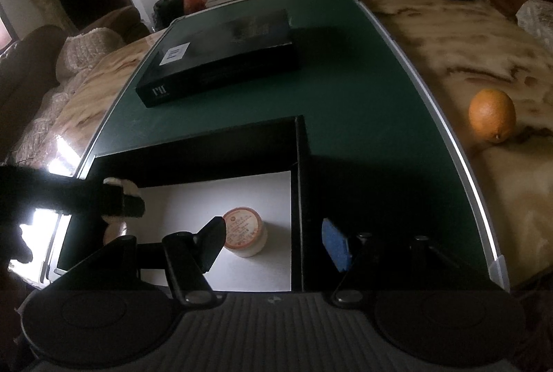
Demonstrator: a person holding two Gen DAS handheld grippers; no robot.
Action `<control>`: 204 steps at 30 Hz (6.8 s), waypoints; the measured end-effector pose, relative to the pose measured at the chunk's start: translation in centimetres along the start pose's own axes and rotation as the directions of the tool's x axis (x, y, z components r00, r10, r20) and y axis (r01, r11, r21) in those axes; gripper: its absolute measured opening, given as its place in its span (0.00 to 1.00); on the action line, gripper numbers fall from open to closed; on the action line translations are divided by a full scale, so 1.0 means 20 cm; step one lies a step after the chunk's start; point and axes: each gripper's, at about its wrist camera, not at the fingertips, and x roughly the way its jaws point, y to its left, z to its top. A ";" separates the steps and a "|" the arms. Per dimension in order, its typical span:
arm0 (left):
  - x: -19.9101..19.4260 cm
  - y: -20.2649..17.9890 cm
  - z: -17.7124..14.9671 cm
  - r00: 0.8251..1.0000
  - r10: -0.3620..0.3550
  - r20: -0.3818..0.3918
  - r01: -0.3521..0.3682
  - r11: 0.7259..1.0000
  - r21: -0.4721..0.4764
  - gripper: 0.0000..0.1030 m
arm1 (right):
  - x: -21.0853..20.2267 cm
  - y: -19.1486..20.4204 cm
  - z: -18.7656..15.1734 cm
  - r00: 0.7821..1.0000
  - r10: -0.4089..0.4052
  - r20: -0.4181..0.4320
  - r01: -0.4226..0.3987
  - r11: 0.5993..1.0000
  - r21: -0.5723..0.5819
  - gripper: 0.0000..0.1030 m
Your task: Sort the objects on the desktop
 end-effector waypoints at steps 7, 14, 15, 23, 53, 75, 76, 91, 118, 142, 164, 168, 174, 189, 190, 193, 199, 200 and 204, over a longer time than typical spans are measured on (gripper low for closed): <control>0.10 -0.03 -0.06 0.997 0.006 -0.074 -0.004 1.000 0.030 0.40 | 0.02 0.01 -0.01 1.000 0.003 -0.010 -0.003 1.000 -0.001 0.63; 0.17 -0.01 -0.08 0.994 0.003 -0.108 -0.002 1.000 0.010 0.40 | 0.03 0.00 -0.01 1.000 -0.001 -0.014 0.001 1.000 0.002 0.63; 0.17 0.00 -0.08 0.994 0.002 -0.106 -0.001 1.000 0.004 0.40 | 0.03 0.00 -0.01 1.000 -0.001 -0.016 0.001 1.000 0.003 0.63; 0.15 0.07 -0.09 0.996 -0.024 -0.084 0.021 0.999 -0.037 0.46 | 0.04 0.01 -0.02 1.000 0.008 -0.022 -0.008 1.000 -0.007 0.63; 0.24 0.04 0.07 1.000 0.013 0.018 -0.012 0.999 -0.048 0.62 | 0.06 0.01 -0.04 0.999 0.002 -0.039 -0.002 1.000 -0.004 0.63; 0.26 -0.02 -0.03 0.997 -0.031 -0.070 0.030 0.999 -0.014 0.40 | 0.07 0.01 -0.03 0.999 0.007 -0.035 -0.006 1.000 0.009 0.63; 0.26 -0.02 -0.03 0.997 -0.034 -0.072 0.033 0.999 -0.016 0.40 | 0.07 0.01 -0.03 0.999 0.008 -0.036 -0.007 1.000 0.011 0.63; 0.27 -0.07 -0.05 0.997 -0.041 -0.065 0.041 0.999 -0.002 0.44 | 0.08 0.00 -0.03 0.999 0.007 -0.037 -0.007 1.000 0.013 0.63; 0.16 -0.04 -0.08 0.998 -0.027 -0.048 0.026 1.000 -0.013 0.66 | 0.08 0.01 -0.04 0.999 0.009 -0.036 -0.008 1.000 0.016 0.65; 0.26 -0.04 -0.05 0.999 -0.042 -0.035 0.040 0.999 -0.032 0.47 | 0.05 0.01 -0.03 1.000 0.010 -0.020 -0.010 1.000 0.014 0.64; 0.23 0.00 -0.09 0.997 -0.042 -0.063 0.040 0.999 -0.029 0.40 | 0.06 0.01 -0.03 1.000 0.012 -0.021 -0.012 1.000 0.021 0.65; 0.25 -0.01 -0.06 0.997 -0.049 -0.056 0.048 0.998 -0.031 0.40 | 0.05 0.00 -0.03 1.000 0.014 -0.022 -0.014 1.000 0.024 0.64; 0.25 -0.03 -0.06 0.997 -0.053 -0.058 0.052 0.998 -0.032 0.40 | 0.06 0.00 -0.03 1.000 0.015 -0.026 -0.014 1.000 0.027 0.64; 0.12 -0.03 -0.08 0.998 -0.052 -0.030 0.053 0.999 0.003 0.70 | -0.01 0.04 -0.03 1.000 0.007 -0.017 -0.008 1.000 -0.002 0.67; 0.08 -0.02 -0.09 0.999 -0.046 -0.017 0.047 0.999 0.009 0.73 | -0.03 0.05 -0.03 1.000 0.009 -0.013 -0.009 1.000 -0.008 0.67; -0.05 0.00 -0.12 1.000 -0.016 0.018 0.016 1.000 0.023 0.85 | -0.09 0.10 -0.03 1.000 0.008 0.000 -0.008 1.000 -0.026 0.76; -0.20 0.13 -0.24 0.997 0.070 0.032 -0.069 0.998 -0.010 0.92 | -0.16 0.23 -0.07 1.000 -0.008 0.004 0.008 0.997 -0.071 0.82; -0.21 0.15 -0.25 0.997 0.078 0.028 -0.078 0.997 -0.015 0.92 | -0.17 0.24 -0.08 1.000 -0.012 0.000 0.012 0.997 -0.077 0.83; -0.21 0.25 -0.32 0.994 0.106 -0.007 -0.106 0.993 -0.041 0.92 | -0.17 0.31 -0.11 0.998 -0.046 -0.031 0.043 0.996 -0.083 0.83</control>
